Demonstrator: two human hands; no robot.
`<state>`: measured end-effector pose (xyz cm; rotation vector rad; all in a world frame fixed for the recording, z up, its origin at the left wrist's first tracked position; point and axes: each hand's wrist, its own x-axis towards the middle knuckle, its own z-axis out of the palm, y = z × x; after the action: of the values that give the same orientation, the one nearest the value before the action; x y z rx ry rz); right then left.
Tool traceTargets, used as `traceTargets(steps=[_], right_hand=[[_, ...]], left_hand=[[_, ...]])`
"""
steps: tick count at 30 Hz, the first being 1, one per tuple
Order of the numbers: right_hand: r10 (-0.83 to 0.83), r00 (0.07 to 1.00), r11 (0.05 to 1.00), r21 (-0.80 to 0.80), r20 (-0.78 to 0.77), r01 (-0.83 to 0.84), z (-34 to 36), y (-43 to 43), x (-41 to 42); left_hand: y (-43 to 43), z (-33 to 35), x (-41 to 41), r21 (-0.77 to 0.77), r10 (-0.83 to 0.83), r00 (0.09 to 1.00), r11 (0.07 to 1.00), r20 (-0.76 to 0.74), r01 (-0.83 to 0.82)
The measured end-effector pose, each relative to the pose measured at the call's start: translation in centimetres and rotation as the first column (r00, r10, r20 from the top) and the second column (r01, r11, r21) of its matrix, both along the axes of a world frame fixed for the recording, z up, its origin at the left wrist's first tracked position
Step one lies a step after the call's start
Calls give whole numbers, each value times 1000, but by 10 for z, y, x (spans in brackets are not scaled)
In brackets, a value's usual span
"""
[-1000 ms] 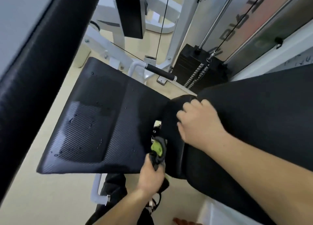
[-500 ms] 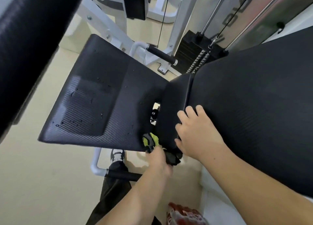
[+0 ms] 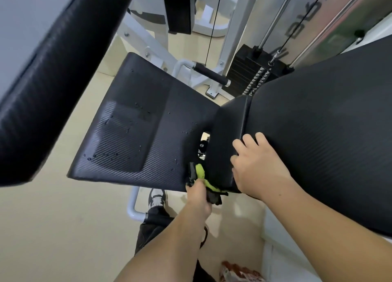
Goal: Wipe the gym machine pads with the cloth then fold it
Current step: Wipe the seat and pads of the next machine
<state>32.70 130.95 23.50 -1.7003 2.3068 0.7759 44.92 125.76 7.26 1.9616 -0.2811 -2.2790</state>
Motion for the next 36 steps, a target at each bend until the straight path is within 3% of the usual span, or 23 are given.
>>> traceTargets(steps=[3, 10, 12, 14, 16, 17, 19, 21, 22, 23, 25, 26, 27, 29, 31, 33, 36], right_hand=[[-2, 1000, 1000, 18, -7, 2, 2, -2, 0], [-37, 999, 995, 90, 24, 35, 11, -7, 2], [-54, 998, 995, 90, 33, 51, 13, -6, 3], [-63, 997, 996, 64, 49, 60, 14, -6, 5], [-82, 992, 996, -34, 99, 85, 6, -8, 12], [-110, 987, 988, -99, 119, 122, 2, -12, 18], [-197, 957, 943, -225, 211, 244, -14, -20, 31], [-250, 936, 920, -241, 250, 310, -37, -27, 43], [-252, 942, 923, -236, 223, 303, -49, -31, 46], [-257, 947, 925, -236, 194, 299, -62, -35, 48], [-282, 948, 922, -232, 150, 311, -80, -39, 47], [-291, 948, 927, -209, 125, 312, -88, -39, 48], [-282, 954, 940, -168, 99, 296, -95, -38, 50], [-223, 973, 965, -128, 52, 228, -109, -33, 54], [-219, 975, 964, -145, 45, 223, -113, -32, 56], [-217, 976, 965, -141, 34, 220, -118, -34, 55], [-211, 977, 971, -119, -16, 208, -125, -34, 56]], left_hand=[[-2, 5, -10, -3, 40, 999, 999, -20, -40], [2, 89, 8, 31, -192, 967, 979, -168, 200], [-12, 107, 28, -34, -309, 925, 950, -222, 309], [-27, 113, 47, -195, -465, 878, 877, -113, 440], [-48, 110, 58, -399, -573, 808, 716, 133, 573], [-60, 105, 60, -506, -603, 755, 582, 257, 637], [-85, 96, 59, -637, -611, 600, 195, 516, 746], [-105, 81, 55, -607, -519, 427, -243, 740, 757], [-113, 71, 55, -517, -476, 298, -437, 827, 737], [-120, 54, 57, -380, -439, 104, -608, 893, 697], [-129, 28, 62, -113, -332, -315, -826, 889, 553], [-132, 17, 67, -42, -257, -408, -884, 876, 466], [-135, 8, 70, -9, -181, -402, -919, 898, 393], [-138, -3, 71, 18, -65, -249, -948, 966, 317], [-138, -19, 65, -22, -69, -134, -947, 989, 322], [-131, -36, 53, -82, -135, -153, -946, 979, 312], [-109, -52, 36, -4, -52, -185, -968, 981, 253]])
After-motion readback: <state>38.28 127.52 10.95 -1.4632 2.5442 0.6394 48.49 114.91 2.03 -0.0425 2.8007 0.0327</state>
